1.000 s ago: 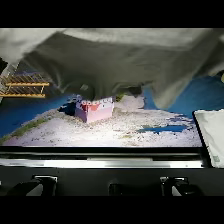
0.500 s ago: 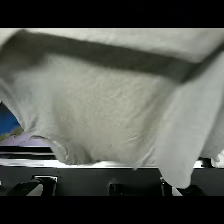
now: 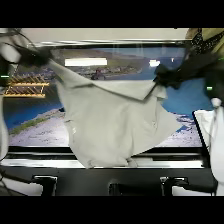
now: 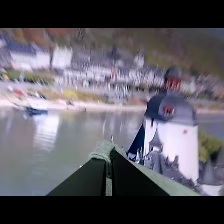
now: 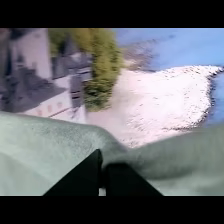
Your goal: Fold the clothes and pants, and hang the long-sleeved shirts on hangers.
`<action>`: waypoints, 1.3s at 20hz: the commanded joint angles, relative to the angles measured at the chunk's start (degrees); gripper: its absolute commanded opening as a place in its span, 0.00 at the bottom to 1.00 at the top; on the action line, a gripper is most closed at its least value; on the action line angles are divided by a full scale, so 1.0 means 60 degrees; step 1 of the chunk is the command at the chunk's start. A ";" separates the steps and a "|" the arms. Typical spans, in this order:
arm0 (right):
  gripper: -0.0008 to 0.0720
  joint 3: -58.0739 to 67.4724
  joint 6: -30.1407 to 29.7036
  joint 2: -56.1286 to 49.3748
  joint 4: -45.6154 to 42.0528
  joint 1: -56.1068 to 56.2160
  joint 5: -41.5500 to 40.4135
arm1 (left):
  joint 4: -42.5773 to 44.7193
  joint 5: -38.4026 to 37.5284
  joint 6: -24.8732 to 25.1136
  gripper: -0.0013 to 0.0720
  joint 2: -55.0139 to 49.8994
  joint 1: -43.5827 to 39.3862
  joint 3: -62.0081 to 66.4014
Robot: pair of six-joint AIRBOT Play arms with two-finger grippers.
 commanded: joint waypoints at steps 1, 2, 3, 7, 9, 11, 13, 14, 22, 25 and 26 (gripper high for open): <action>0.05 -0.0433 0.0204 -0.1971 0.0860 0.0011 0.1861 | -0.0040 0.0648 -0.0222 0.04 -0.1974 -0.0525 -0.0004; 0.05 -0.0433 0.0204 -0.2342 0.1231 0.0011 0.2288 | -0.0171 0.0627 -0.0262 0.04 -0.2218 -0.0612 -0.0007; 0.05 -0.0433 0.0208 -0.2612 0.1504 0.0011 0.2616 | -0.0441 0.0630 -0.0259 0.04 -0.2408 -0.0667 -0.0007; 0.17 -0.0433 0.0197 -0.3140 0.2051 0.0011 0.3009 | -0.1228 0.0561 -0.0255 0.05 -0.2568 -0.0761 -0.0004; 0.41 -0.0335 -0.0007 -0.3060 0.2055 -0.0076 0.2594 | -0.1260 -0.0084 -0.0255 0.27 -0.2470 -0.0663 0.0160; 0.62 -0.0091 -0.0900 -0.2696 0.2047 -0.0499 0.1483 | -0.1257 -0.1304 -0.0157 0.46 -0.2226 -0.0273 0.0521; 0.73 -0.0055 -0.1847 -0.1967 0.1905 -0.1337 0.0233 | -0.1260 -0.2437 0.0346 0.46 -0.1734 0.0313 0.0645; 0.73 -0.0058 -0.2164 -0.1574 0.1698 -0.1847 -0.0339 | -0.1257 -0.3093 0.0903 0.46 -0.1410 0.0659 0.0641; 0.74 -0.1530 -0.2911 -0.0076 -0.0157 -0.5486 -0.3071 | -0.1730 -0.4608 0.1177 0.46 0.1268 0.2579 -0.1555; 0.74 -0.2481 -0.3180 -0.0076 -0.0295 -0.5912 -0.2838 | -0.1734 -0.4466 0.1257 0.46 0.2047 0.2641 -0.3024; 0.74 -0.2754 -0.3213 -0.0080 -0.0546 -0.5890 -0.2692 | -0.1734 -0.4404 0.1260 0.46 0.2244 0.2626 -0.3424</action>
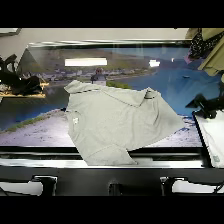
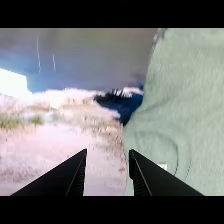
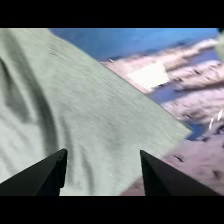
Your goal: Fold the clothes and pants, and hang the long-sleeved shirts on hangers.
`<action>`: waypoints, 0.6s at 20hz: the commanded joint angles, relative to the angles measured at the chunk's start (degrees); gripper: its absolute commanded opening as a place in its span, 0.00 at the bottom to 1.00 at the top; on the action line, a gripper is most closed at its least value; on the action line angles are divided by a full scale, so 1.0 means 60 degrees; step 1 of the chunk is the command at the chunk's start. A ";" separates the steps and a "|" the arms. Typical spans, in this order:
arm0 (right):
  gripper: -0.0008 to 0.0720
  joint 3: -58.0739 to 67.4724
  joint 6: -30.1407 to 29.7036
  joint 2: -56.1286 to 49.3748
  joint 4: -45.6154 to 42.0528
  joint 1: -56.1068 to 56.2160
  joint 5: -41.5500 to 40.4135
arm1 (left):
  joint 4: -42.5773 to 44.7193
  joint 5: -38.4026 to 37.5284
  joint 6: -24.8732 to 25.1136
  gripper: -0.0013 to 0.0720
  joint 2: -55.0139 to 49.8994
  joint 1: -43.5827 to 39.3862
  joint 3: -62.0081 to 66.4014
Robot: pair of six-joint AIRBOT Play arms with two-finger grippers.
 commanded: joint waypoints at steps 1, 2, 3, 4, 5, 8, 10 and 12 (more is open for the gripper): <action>0.74 -0.1042 -0.0262 0.0058 -0.0557 -0.0412 0.0127 | -0.0080 0.0007 0.0073 0.46 0.0834 0.0149 -0.1479; 0.74 -0.1242 -0.0259 0.0040 -0.0841 -0.0412 0.0270 | -0.0076 0.0007 0.0069 0.46 0.0903 0.0153 -0.1705; 0.74 -0.1392 -0.0248 0.0036 -0.1213 -0.0412 0.0437 | -0.0076 0.0007 0.0073 0.46 0.0936 0.0153 -0.1883; 0.74 -0.1486 -0.0178 0.0036 -0.1479 -0.0412 0.0627 | -0.0076 0.0015 0.0073 0.46 0.0933 0.0153 -0.1996; 0.74 -0.1552 -0.0175 0.0036 -0.1486 -0.0412 0.0831 | -0.0076 0.0073 0.0069 0.46 0.0933 0.0153 -0.2098; 0.74 -0.1694 -0.0178 -0.0062 -0.1126 -0.0412 0.1359 | -0.0117 0.0124 0.0066 0.46 0.0933 0.0149 -0.2273; 0.74 -0.1712 -0.0182 -0.0335 -0.0943 -0.0412 0.1359 | -0.0113 0.0124 0.0055 0.46 0.0933 0.0153 -0.2291; 0.71 -0.1712 -0.0233 -0.0652 -0.0517 -0.0412 0.1406 | -0.0109 0.0117 -0.0189 0.46 0.0936 0.0160 -0.2291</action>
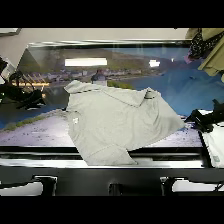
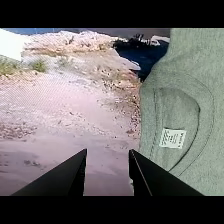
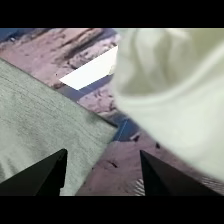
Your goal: Fold the clothes and pants, and hang the long-sleeved shirts on hangers.
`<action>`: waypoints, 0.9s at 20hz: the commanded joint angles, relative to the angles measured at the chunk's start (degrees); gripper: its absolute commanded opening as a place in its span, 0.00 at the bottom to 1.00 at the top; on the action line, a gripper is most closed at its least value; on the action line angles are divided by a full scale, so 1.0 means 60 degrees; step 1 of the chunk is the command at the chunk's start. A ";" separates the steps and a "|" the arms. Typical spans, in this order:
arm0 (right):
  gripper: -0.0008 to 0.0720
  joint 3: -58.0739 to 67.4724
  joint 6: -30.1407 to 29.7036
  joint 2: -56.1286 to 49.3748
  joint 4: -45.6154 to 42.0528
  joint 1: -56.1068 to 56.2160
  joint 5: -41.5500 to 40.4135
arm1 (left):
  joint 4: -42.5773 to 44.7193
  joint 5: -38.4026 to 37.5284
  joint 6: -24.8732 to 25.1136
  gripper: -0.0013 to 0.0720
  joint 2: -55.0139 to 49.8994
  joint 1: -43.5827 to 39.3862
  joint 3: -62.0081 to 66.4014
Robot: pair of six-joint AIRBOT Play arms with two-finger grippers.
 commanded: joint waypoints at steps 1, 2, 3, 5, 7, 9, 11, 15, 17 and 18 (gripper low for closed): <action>0.71 -0.0066 -0.0168 -0.0459 0.0750 -0.0004 0.0240 | -0.0004 0.0007 -0.0229 0.46 0.0033 0.0007 -0.0087; 0.71 -0.0066 -0.0233 -0.0568 0.0943 0.0007 0.0237 | -0.0004 0.0007 -0.0251 0.46 0.0066 0.0007 -0.0087; 0.71 -0.0066 -0.0226 -0.0656 0.0958 0.0007 0.0204 | -0.0004 0.0007 -0.0321 0.46 0.0109 0.0011 -0.0087; 0.71 -0.0069 -0.0248 -0.0761 0.0907 0.0007 0.0127 | -0.0004 0.0007 -0.0397 0.46 0.0266 0.0015 -0.0087; 0.53 -0.0131 -0.0291 -0.0801 0.0965 0.0007 0.0222 | -0.0004 0.0007 -0.0393 0.46 0.0466 0.0015 -0.0095; 0.40 -0.0146 -0.0444 -0.0845 0.1027 0.0007 0.0270 | -0.0015 0.0011 -0.0397 0.46 0.0743 0.0015 -0.0335; 0.13 -0.0146 -0.0750 -0.0852 0.1169 0.0007 0.0222 | -0.0328 0.0011 -0.0397 0.46 0.1144 0.0025 -0.1042; 0.06 -0.0142 -0.0933 -0.0805 0.1315 0.0007 -0.0029 | -0.2364 0.0357 -0.0353 0.46 0.2441 0.0000 -0.3960; 0.06 -0.0142 -0.0933 -0.0696 0.1424 0.0007 -0.0153 | -0.3435 0.0645 -0.0288 0.46 0.3326 -0.0229 -0.5810; 0.06 -0.0142 -0.0929 -0.0623 0.1497 0.0007 -0.0193 | -0.3770 0.0747 -0.0310 0.46 0.3789 -0.0463 -0.6677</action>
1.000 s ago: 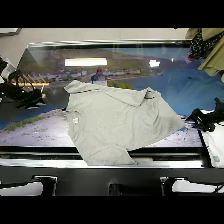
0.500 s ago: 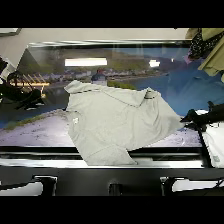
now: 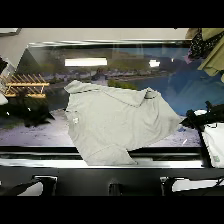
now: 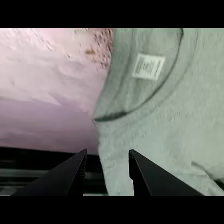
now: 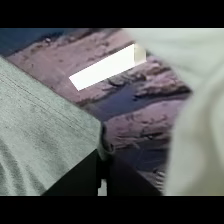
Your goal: Fold the clothes and pants, and hang the long-sleeved shirts on hangers.
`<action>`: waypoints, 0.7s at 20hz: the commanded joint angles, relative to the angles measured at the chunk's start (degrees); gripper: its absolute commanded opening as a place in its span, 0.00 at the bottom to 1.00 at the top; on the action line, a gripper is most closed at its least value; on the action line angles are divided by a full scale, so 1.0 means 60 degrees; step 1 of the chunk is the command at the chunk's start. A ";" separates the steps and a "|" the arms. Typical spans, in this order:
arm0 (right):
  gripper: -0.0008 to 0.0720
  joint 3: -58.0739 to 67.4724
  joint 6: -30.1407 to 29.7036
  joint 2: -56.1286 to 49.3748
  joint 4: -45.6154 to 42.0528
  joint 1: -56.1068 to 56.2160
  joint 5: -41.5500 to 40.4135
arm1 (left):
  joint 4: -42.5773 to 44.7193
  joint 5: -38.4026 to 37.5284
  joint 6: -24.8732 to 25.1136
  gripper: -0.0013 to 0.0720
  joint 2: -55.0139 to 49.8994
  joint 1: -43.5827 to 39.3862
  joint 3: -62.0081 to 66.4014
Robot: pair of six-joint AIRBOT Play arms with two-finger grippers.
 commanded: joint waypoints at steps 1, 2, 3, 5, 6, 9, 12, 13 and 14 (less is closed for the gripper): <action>0.05 0.0011 -0.0076 0.0222 0.0342 0.0007 -0.0270 | -0.1716 0.0506 -0.0018 0.46 0.1453 -0.0579 -0.2871; 0.05 0.0011 -0.0076 0.0321 0.0353 0.0007 -0.0270 | -0.1756 0.0787 -0.0313 0.46 0.1807 -0.0980 -0.3544; 0.05 0.0011 -0.0073 0.0426 0.0353 0.0007 -0.0302 | -0.1756 0.1002 -0.0572 0.46 0.2000 -0.1388 -0.4058; 0.05 0.0011 -0.0066 0.0590 0.0353 0.0007 -0.0452 | -0.1796 0.1432 -0.0998 0.46 0.2040 -0.2266 -0.4790; 0.05 0.0011 -0.0066 0.0648 0.0353 0.0007 -0.0561 | -0.1891 0.1858 -0.1056 0.46 0.2036 -0.2750 -0.5049; 0.05 0.0011 -0.0033 0.0769 0.0350 0.0007 -0.0911 | -0.2317 0.2965 -0.1497 0.47 0.1960 -0.3909 -0.5421; 0.05 0.0007 0.0011 0.0914 0.0350 0.0007 -0.0991 | -0.2353 0.3340 -0.1880 0.47 0.1636 -0.4710 -0.5424; 0.05 0.0011 0.0011 0.0973 0.0353 0.0007 -0.0987 | -0.2357 0.3381 -0.1891 0.47 0.1494 -0.4903 -0.5424; 0.05 0.0011 0.0015 0.1027 0.0353 0.0007 -0.0980 | -0.2357 0.3417 -0.1978 0.47 0.1348 -0.5071 -0.5424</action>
